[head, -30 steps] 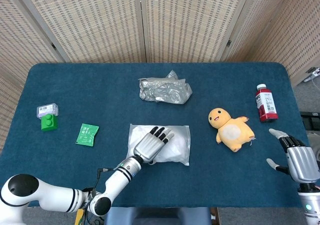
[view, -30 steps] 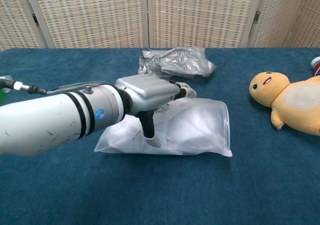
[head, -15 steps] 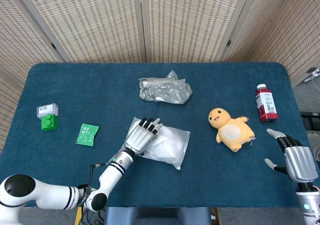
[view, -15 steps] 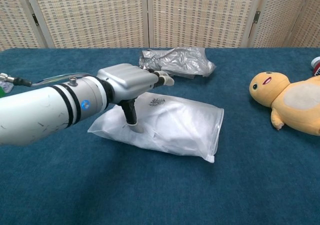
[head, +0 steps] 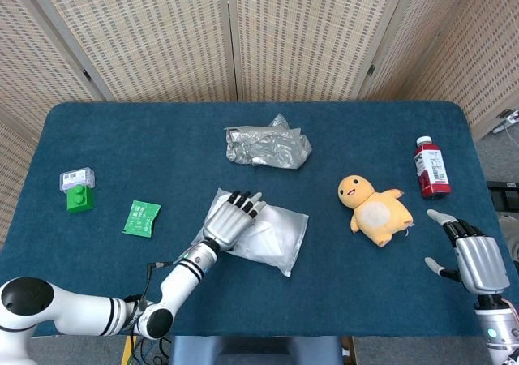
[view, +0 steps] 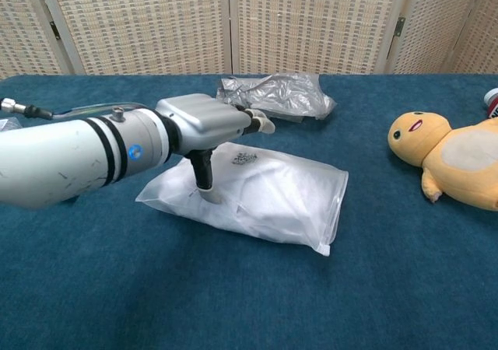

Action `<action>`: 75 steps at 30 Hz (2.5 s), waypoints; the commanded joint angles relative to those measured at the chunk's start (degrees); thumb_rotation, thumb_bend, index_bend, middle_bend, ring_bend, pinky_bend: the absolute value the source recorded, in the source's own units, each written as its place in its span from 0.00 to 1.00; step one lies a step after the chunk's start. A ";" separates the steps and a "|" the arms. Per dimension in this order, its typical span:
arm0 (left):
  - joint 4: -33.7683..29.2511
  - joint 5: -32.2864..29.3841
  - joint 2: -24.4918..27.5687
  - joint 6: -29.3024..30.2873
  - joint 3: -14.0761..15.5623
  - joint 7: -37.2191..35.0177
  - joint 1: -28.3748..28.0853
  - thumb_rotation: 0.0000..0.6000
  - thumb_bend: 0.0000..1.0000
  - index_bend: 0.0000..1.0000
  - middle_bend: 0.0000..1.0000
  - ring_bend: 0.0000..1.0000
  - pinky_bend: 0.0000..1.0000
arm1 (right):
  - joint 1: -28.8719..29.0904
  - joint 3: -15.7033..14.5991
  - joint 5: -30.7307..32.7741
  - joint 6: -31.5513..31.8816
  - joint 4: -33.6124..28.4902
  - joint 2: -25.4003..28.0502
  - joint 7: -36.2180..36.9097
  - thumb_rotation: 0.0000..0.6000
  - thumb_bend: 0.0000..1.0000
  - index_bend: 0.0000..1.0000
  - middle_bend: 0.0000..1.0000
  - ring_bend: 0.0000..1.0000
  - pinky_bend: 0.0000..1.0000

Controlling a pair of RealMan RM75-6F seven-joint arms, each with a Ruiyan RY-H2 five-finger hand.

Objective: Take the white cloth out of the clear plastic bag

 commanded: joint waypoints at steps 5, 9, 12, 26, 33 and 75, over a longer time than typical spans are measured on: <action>-0.56 -9.72 1.47 -2.56 -0.99 7.02 -6.22 1.00 0.00 0.00 0.00 0.00 0.08 | 0.11 -0.13 -0.12 -0.18 -0.27 0.07 -0.19 1.00 0.00 0.20 0.29 0.28 0.44; -1.24 -14.69 1.95 -2.90 -0.02 10.00 -9.04 1.00 0.00 0.00 0.00 0.00 0.09 | 0.13 -0.20 0.09 -0.43 0.04 -0.05 0.12 1.00 0.00 0.20 0.30 0.28 0.44; -1.75 -17.90 2.13 -2.64 0.70 11.09 -10.46 1.00 0.00 0.00 0.00 0.00 0.09 | 0.18 -0.27 0.21 -0.67 0.50 -0.30 0.47 1.00 0.00 0.20 0.30 0.28 0.44; 0.44 -19.39 0.57 -4.56 2.33 5.55 -11.92 1.00 0.00 0.00 0.00 0.00 0.16 | 0.70 -0.46 0.20 -1.55 1.07 -1.11 0.53 1.00 0.00 0.20 0.31 0.28 0.44; 2.90 -17.59 -1.35 -4.27 2.66 2.19 -11.77 1.00 0.00 0.00 0.00 0.02 0.25 | 0.96 -0.58 0.22 -2.02 1.08 -1.45 0.30 1.00 0.00 0.20 0.32 0.28 0.44; -5.92 6.12 0.76 12.19 3.61 -2.71 -1.85 1.00 0.00 0.37 0.56 0.50 0.61 | 5.20 1.76 -2.97 -1.73 -2.26 -4.34 4.92 1.00 0.00 0.38 0.23 0.20 0.37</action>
